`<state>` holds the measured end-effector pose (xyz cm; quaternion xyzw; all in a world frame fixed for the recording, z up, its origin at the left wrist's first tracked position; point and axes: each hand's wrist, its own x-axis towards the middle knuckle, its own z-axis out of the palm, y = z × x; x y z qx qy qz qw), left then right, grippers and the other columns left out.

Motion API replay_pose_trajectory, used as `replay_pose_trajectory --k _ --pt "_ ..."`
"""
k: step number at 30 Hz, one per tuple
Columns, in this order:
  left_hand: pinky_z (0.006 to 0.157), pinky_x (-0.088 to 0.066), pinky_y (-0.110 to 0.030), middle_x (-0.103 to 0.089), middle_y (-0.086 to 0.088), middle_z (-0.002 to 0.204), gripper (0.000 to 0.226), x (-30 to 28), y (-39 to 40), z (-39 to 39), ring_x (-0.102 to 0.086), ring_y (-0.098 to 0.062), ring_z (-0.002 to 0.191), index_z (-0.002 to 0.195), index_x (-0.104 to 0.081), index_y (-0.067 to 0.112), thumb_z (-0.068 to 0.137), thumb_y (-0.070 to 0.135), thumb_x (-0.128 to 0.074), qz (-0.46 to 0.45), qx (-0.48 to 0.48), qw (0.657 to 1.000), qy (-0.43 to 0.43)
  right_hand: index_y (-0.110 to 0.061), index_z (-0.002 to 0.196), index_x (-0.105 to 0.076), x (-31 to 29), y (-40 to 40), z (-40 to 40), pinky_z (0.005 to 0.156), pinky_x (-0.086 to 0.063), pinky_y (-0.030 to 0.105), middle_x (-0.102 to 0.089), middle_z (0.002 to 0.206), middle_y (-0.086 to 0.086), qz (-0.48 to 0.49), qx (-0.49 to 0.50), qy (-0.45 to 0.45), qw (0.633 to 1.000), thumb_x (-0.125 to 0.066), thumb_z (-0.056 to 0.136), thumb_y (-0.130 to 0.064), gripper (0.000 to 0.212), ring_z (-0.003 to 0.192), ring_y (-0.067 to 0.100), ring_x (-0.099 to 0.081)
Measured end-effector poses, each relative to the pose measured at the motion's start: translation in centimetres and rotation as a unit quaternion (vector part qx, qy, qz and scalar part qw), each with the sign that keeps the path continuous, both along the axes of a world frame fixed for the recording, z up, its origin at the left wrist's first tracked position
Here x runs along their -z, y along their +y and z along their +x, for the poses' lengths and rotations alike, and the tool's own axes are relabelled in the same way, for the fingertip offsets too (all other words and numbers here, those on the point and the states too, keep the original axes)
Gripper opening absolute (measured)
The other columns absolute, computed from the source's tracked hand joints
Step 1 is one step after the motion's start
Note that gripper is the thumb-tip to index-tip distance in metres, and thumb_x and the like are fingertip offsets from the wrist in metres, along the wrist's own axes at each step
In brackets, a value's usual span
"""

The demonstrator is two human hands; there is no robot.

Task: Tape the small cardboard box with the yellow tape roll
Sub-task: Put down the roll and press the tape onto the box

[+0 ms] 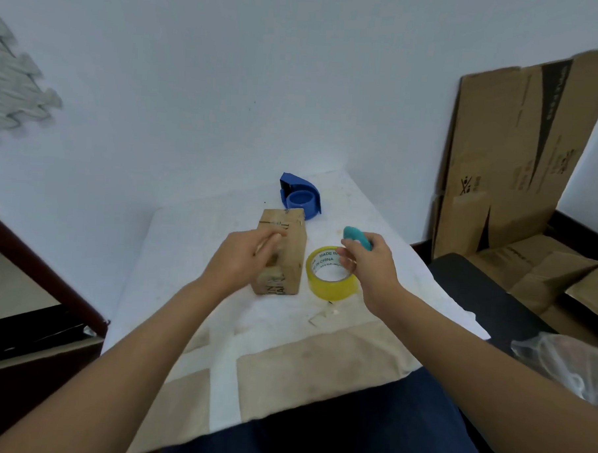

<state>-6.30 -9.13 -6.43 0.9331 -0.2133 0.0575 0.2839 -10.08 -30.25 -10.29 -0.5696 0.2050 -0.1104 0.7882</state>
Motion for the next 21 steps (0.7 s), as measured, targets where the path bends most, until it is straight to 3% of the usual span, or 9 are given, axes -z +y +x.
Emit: replay_pose_trajectory --k 4,7,11,14,17,21 --pt "0.079 -0.044 -0.014 -0.063 0.018 0.119 0.039 1.4 3.1 -0.1 -0.059 -0.006 0.105 0.122 -0.06 0.039 0.098 0.051 -0.032 0.006 -0.01 0.998 0.069 -0.016 0.108 -0.051 -0.1 2.2 -0.4 0.072 -0.054 0.024 -0.068 0.085 0.006 -0.137 -0.017 0.005 0.99 -0.055 0.095 -0.026 0.017 0.073 0.013 -0.063" --pt "0.093 -0.044 -0.025 -0.054 0.012 0.138 0.044 2.6 3.1 -0.8 -0.053 -0.012 0.121 0.133 -0.053 0.036 0.099 0.051 -0.03 0.009 -0.025 0.998 0.058 -0.019 0.11 -0.049 -0.6 3.1 -0.4 0.06 -0.052 0.021 -0.068 0.082 0.008 -0.202 -0.054 -0.032 0.977 -0.052 0.096 -0.026 0.015 0.062 0.012 -0.061" --pt "0.092 -0.04 -0.029 -0.052 0.004 0.14 0.045 3.0 1.3 -2.1 -0.051 -0.019 0.123 0.138 -0.049 0.027 0.102 0.043 -0.029 0.041 -0.062 0.997 0.017 -0.028 0.115 -0.046 -0.8 4.1 0.3 0.052 -0.049 0.024 -0.061 0.07 0.004 -0.265 -0.103 -0.072 0.956 -0.049 0.097 -0.021 0.02 0.049 0.009 -0.056" --pt "0.088 -0.041 -0.028 -0.054 0.003 0.137 0.045 3.4 1.1 -2.1 -0.052 -0.017 0.118 0.137 -0.049 0.025 0.102 0.043 -0.027 0.062 -0.069 0.996 -0.013 -0.028 0.101 -0.058 -0.6 4.5 1.0 0.066 -0.05 0.03 -0.057 0.086 -0.001 -0.403 -0.102 -0.136 0.899 -0.04 0.1 -0.018 0.021 0.068 0.006 -0.06" --pt "0.089 -0.042 -0.028 -0.058 0.004 0.133 0.045 3.4 1.8 -1.6 -0.052 -0.014 0.117 0.135 -0.052 0.027 0.101 0.045 -0.029 0.052 -0.053 0.997 -0.022 -0.02 0.097 -0.066 -0.7 5.0 1.4 0.068 -0.04 0.012 -0.052 0.1 -0.005 -0.48 -0.145 -0.174 0.847 -0.04 0.099 -0.011 0.027 0.082 0.005 -0.054" --pt "0.113 -0.027 -0.03 -0.045 0.01 0.147 0.041 3.3 2.9 -0.7 -0.036 -0.008 0.136 0.138 -0.049 0.03 0.1 0.04 -0.038 0.034 0.006 0.998 -0.049 -0.022 0.107 -0.069 -0.3 5.0 2.1 0.072 -0.042 0.021 -0.06 0.109 0.001 -0.563 -0.223 -0.174 0.777 -0.046 0.096 -0.013 0.027 0.092 0.017 -0.058"
